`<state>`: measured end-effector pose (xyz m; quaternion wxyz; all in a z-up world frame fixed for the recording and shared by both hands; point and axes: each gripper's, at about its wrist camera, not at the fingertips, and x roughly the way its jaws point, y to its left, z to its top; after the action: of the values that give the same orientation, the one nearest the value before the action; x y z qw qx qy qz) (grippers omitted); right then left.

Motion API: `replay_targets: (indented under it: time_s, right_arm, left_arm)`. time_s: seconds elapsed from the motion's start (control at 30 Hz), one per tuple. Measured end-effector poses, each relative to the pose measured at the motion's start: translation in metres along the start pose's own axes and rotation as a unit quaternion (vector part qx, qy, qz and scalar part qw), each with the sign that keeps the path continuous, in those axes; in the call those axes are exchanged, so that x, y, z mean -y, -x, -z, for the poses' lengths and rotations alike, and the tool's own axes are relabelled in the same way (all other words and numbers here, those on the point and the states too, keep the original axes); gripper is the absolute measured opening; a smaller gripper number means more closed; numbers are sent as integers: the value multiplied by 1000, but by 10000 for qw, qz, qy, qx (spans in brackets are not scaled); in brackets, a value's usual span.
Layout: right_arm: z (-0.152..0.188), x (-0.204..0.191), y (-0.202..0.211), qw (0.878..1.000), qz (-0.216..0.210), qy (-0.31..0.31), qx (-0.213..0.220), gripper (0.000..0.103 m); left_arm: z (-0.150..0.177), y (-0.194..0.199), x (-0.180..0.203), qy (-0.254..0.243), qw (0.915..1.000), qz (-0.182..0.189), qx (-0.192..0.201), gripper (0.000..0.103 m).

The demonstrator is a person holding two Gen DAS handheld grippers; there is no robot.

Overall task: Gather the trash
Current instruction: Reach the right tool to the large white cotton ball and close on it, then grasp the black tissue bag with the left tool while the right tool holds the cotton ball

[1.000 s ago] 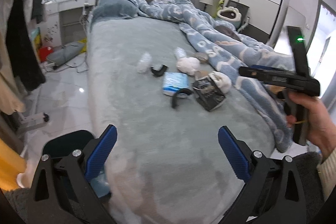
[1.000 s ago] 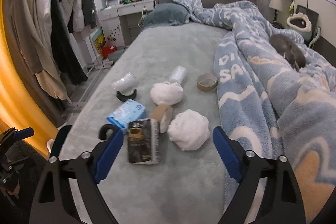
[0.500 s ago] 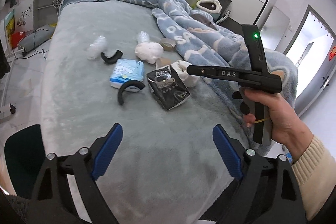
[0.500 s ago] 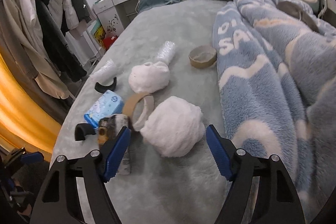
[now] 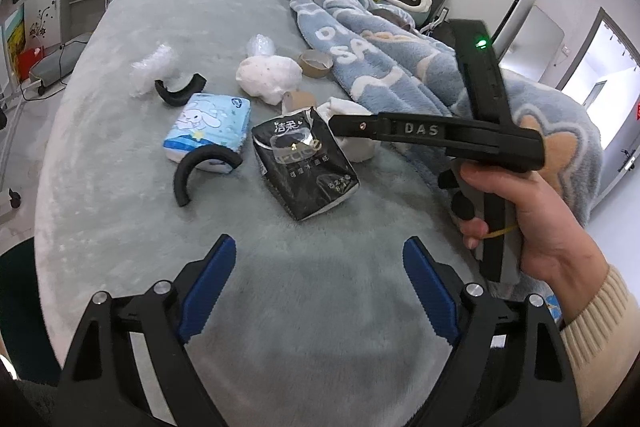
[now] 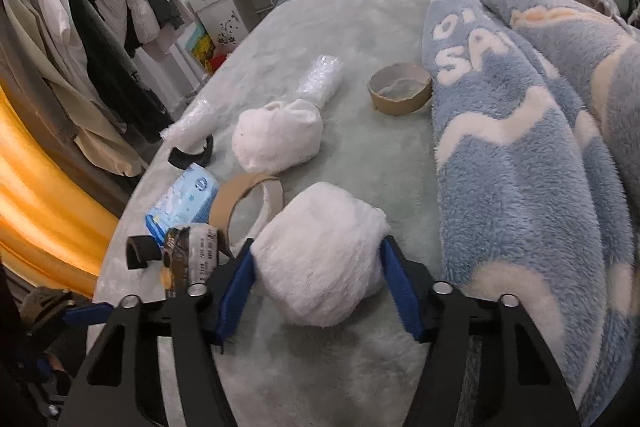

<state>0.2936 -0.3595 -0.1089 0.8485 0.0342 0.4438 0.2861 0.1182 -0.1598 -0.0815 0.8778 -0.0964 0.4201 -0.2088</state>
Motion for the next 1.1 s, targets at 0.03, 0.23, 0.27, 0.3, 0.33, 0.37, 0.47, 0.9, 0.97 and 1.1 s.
replay_targets:
  time_s: [0.03,0.23,0.27,0.3,0.33,0.37,0.47,0.9,0.97,1.1]
  right_arm:
    - [0,0,2,10000,-24,7,22,56]
    - [2,-3,12,9997,100,183,160,52]
    - [2,-4,15,9995,135,215,207,52]
    - [2,-4,16,9993,165,235,239,52]
    - [1,-3,19,9990,206,256,287,52]
    - [1,-3,22,9988,242,276,332,52]
    - [0,-3,32,9977,343,307,505,52]
    - [0,-5,44,9949,467,424,791,52]
    - [1,-5,44,9946,480,429,811,52]
    - [-5,-4,50,9937,490,343,946,52]
  left_arm:
    - [-1,-4,1,1,10000,-34,-22,87]
    - [-11,-23,3,92,9999,-118,-22,87]
    - [-13,-25,3,88,9999,-138,-15,87]
    - [-15,-29,4,83,9998,-169,0,87]
    - [-16,-31,5,88,9998,-186,16,87]
    - [-18,-34,5,104,9997,-207,31,87]
    - [-23,-43,4,197,9993,-309,20,87]
    - [-41,-69,0,383,9975,-595,-67,76]
    - [-43,-69,0,381,9976,-570,-51,70]
    - [-43,-66,4,298,9990,-336,-73,62]
